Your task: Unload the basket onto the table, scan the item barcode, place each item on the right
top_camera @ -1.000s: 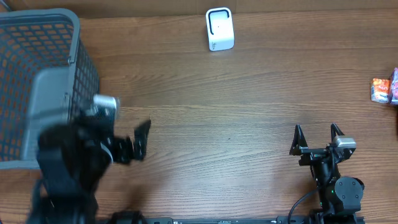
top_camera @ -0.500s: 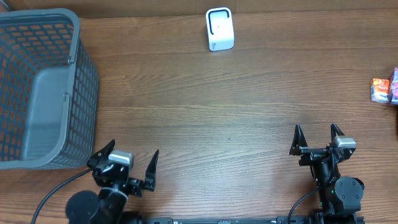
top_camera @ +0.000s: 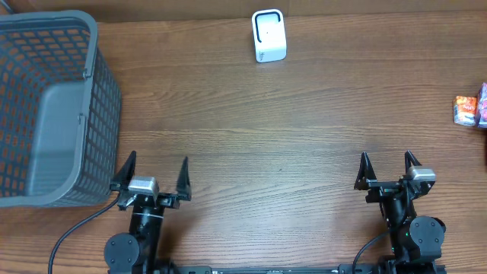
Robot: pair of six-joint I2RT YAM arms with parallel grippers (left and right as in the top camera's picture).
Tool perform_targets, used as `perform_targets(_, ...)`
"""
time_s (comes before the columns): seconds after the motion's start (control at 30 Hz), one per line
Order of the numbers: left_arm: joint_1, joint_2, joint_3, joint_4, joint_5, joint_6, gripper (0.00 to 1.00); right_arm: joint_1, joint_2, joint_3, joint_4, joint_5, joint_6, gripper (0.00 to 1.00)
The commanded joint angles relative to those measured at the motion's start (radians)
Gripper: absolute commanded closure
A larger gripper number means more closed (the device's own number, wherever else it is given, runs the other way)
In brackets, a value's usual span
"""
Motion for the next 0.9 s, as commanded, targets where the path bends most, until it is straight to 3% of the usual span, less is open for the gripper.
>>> perform_targets(0.0, -0.007, -0.012, -0.077, 0.063, -0.157, -0.2, 0.0, 0.005, -0.011, -0.011, 0.006, 0.005, -0.006, 0.0)
perform_targets(0.1, -0.007, -0.012, -0.117, 0.077, -0.222, -0.292, 0.0, 0.005, -0.011, -0.011, 0.006, 0.005, -0.006, 0.0)
perform_targets(0.27, -0.007, -0.012, -0.164, 0.1, -0.241, -0.313, 0.0, 0.005, -0.011, -0.011, 0.006, 0.005, -0.006, 0.0)
perform_targets(0.53, -0.006, -0.012, -0.164, 0.15, -0.267, -0.304, 0.0, 0.005, -0.011, -0.011, 0.006, 0.005, -0.006, 0.0)
perform_targets(0.73, -0.006, -0.012, -0.164, 0.003, -0.267, -0.285, 0.0, 0.005, -0.011, -0.011, 0.006, 0.005, -0.006, 0.0)
perform_targets(0.87, -0.007, -0.012, -0.164, -0.008, -0.24, -0.2, 0.0, 0.005, -0.011, -0.011, 0.006, 0.005, -0.006, 0.0)
